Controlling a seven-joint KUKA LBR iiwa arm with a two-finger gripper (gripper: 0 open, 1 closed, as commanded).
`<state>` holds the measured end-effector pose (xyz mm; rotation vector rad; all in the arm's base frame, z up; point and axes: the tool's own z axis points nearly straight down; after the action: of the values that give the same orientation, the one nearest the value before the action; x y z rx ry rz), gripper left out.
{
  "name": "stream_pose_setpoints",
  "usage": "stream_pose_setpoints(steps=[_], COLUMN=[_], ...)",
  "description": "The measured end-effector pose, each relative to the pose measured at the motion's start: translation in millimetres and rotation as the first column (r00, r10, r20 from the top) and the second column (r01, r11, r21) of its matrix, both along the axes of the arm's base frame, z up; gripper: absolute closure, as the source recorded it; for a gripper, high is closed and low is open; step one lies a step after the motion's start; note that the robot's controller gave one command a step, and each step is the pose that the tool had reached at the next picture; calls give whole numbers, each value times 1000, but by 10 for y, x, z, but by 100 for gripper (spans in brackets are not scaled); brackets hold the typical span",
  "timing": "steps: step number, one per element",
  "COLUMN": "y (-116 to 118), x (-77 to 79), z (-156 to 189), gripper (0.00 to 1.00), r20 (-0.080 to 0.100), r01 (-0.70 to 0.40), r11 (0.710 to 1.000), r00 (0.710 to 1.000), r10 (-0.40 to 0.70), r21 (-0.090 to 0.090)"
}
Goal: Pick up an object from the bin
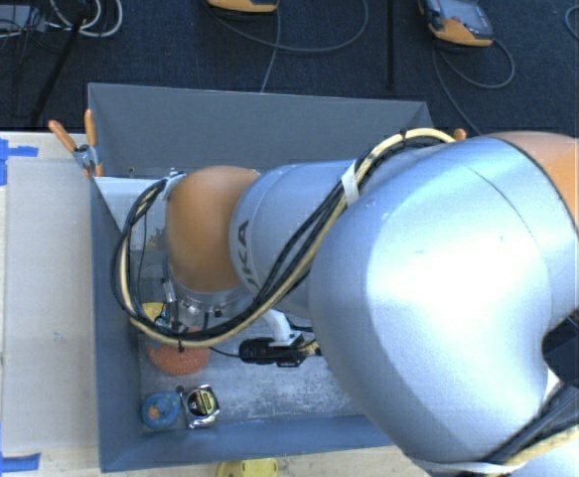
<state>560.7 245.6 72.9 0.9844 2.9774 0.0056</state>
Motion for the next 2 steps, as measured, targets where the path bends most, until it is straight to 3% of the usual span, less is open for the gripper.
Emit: stream_pose_setpoints(steps=[2], y=[-11], x=[-18], z=[148], gripper=[100], r20=[-10], r01=[2], r11=[1000], r00=[1000], r10=[-2], r21=[-2])
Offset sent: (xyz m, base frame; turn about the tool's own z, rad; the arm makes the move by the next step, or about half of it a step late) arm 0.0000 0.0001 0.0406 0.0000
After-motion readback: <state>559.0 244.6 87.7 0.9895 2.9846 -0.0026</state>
